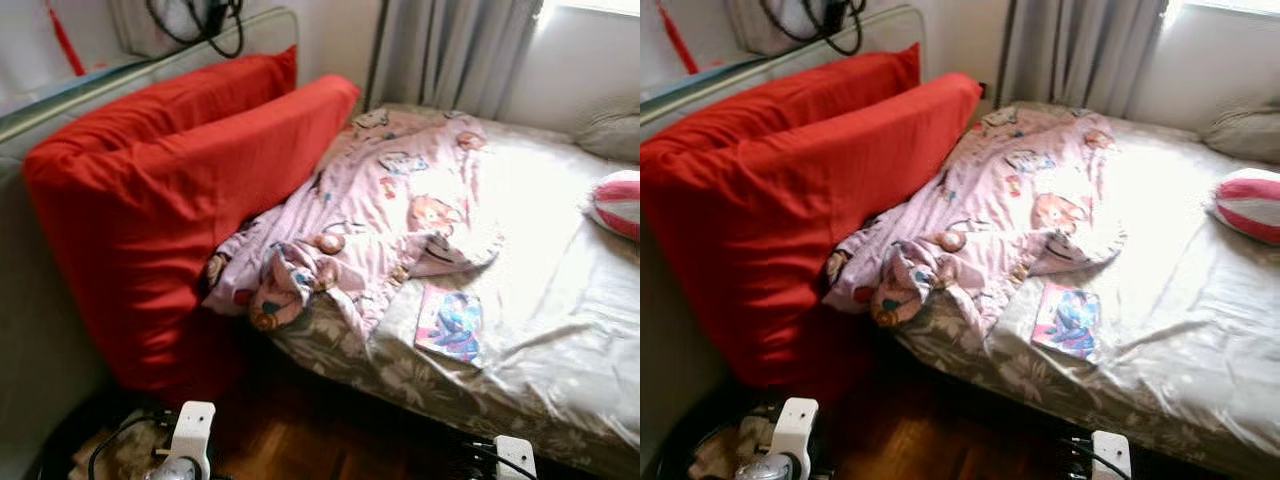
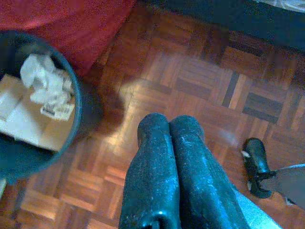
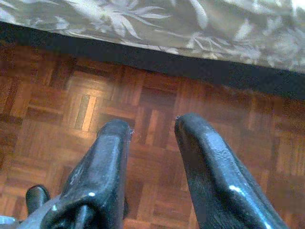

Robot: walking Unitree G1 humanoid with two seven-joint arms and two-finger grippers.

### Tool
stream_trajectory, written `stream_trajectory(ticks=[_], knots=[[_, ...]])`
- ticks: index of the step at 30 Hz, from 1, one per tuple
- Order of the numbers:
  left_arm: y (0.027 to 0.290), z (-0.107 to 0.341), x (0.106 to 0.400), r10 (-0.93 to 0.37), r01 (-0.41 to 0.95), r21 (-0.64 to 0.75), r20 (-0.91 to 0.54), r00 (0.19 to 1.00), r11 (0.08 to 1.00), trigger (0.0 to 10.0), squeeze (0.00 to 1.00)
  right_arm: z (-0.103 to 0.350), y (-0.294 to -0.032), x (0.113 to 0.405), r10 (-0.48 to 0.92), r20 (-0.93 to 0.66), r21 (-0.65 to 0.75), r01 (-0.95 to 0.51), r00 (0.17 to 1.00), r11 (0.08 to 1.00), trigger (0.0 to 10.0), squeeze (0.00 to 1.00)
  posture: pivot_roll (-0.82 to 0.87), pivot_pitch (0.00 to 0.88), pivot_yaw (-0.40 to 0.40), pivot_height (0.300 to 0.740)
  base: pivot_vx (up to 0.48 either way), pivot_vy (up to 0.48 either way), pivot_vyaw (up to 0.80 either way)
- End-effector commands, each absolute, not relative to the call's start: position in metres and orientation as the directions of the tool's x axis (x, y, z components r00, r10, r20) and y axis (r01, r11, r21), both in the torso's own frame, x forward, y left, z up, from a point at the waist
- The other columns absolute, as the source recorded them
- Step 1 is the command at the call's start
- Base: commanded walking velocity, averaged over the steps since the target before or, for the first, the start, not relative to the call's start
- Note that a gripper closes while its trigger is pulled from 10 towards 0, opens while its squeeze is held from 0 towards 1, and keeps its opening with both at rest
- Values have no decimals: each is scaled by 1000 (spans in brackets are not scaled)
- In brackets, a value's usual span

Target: Clean up the room

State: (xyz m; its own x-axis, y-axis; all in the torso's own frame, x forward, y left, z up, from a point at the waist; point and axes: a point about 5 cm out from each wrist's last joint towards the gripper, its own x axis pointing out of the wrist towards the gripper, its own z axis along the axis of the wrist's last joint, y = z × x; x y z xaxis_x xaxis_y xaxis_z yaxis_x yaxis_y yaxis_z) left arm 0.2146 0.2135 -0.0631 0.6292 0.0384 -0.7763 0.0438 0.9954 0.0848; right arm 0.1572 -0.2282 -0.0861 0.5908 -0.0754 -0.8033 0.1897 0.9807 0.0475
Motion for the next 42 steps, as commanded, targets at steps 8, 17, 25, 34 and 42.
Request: stream_trajectory(ticks=[8,17,25,34,42], knots=[[213,-64,213,29,46,73,-779,627,996,10000,0,-87,-228,154,-67,-810,49,182,583,982,10000,0,83,0,-32,740,0,0,-774],[213,-64,213,26,45,68,-781,623,997,10000,0,-87,-227,155,-46,-805,72,175,592,982,10000,0,81,0,-34,740,0,0,-85],[213,-64,214,30,38,69,-779,626,997,10000,0,-87,-227,156,-49,-804,70,176,592,982,10000,0,81,0,-35,740,0,0,0],[213,-64,214,32,35,69,-778,627,997,10000,0,-86,-227,156,-51,-802,69,178,595,982,10000,0,82,0,-34,740,83,0,0],[213,-64,214,31,35,67,-779,627,997,10000,0,-86,-227,157,-51,-801,70,178,596,982,10000,0,81,0,-33,740,283,0,0]])
